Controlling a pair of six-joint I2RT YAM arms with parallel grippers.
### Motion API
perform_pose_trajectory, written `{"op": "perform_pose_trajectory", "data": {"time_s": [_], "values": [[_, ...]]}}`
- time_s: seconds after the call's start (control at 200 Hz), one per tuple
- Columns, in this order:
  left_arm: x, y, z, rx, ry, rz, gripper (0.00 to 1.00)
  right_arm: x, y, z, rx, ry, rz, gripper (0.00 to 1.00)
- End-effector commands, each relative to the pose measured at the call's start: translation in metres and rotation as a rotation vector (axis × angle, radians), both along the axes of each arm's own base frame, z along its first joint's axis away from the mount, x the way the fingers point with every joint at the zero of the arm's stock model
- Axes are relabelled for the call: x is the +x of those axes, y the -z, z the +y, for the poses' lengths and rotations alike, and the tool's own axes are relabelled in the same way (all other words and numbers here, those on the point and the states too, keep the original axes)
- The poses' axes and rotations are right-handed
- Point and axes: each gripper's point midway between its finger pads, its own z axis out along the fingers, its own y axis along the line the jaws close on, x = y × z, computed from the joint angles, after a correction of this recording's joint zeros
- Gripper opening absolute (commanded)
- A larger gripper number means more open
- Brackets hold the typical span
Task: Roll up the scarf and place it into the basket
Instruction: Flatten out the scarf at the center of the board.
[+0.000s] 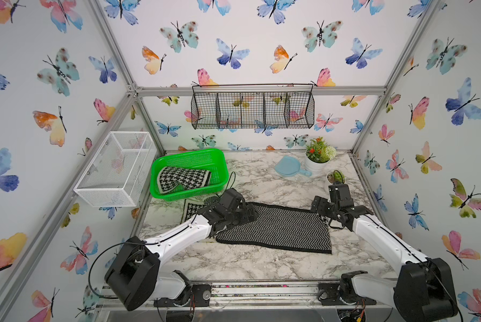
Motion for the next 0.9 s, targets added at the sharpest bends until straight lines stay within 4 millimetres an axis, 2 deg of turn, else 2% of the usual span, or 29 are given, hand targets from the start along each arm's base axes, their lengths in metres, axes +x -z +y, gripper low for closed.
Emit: {"op": "perform_pose_trajectory", "data": {"time_s": [0.0,0.11,0.155,0.27,0.3,0.325,0.486,0.791,0.896], "values": [[0.011,-0.007,-0.021,-0.056,0.032,-0.026,0.94,-0.008,0.015,-0.002,0.043,-0.017,0.059,0.88],[0.015,0.001,-0.025,-0.046,0.038,-0.012,0.94,-0.016,0.036,-0.004,0.036,-0.012,0.131,0.86],[0.015,0.003,-0.027,-0.049,0.039,-0.008,0.94,-0.019,0.041,-0.004,0.04,-0.01,0.145,0.8],[0.016,0.012,-0.029,-0.041,0.038,0.008,0.94,-0.029,0.053,-0.004,0.054,-0.005,0.172,0.78],[0.016,0.015,-0.029,-0.04,0.038,0.013,0.94,-0.032,0.056,-0.002,0.065,-0.009,0.18,0.7],[0.016,0.017,-0.029,-0.039,0.038,0.016,0.94,-0.034,0.057,0.0,0.077,-0.017,0.187,0.67],[0.017,0.023,-0.033,-0.043,0.041,0.024,0.94,-0.045,0.056,-0.001,0.088,0.002,0.21,0.66],[0.015,0.025,-0.045,-0.051,0.067,0.032,0.94,-0.063,0.078,-0.008,0.065,0.054,0.32,0.69],[0.015,0.025,-0.046,-0.046,0.071,0.03,0.94,-0.065,0.078,-0.007,0.073,0.056,0.322,0.68]]}}
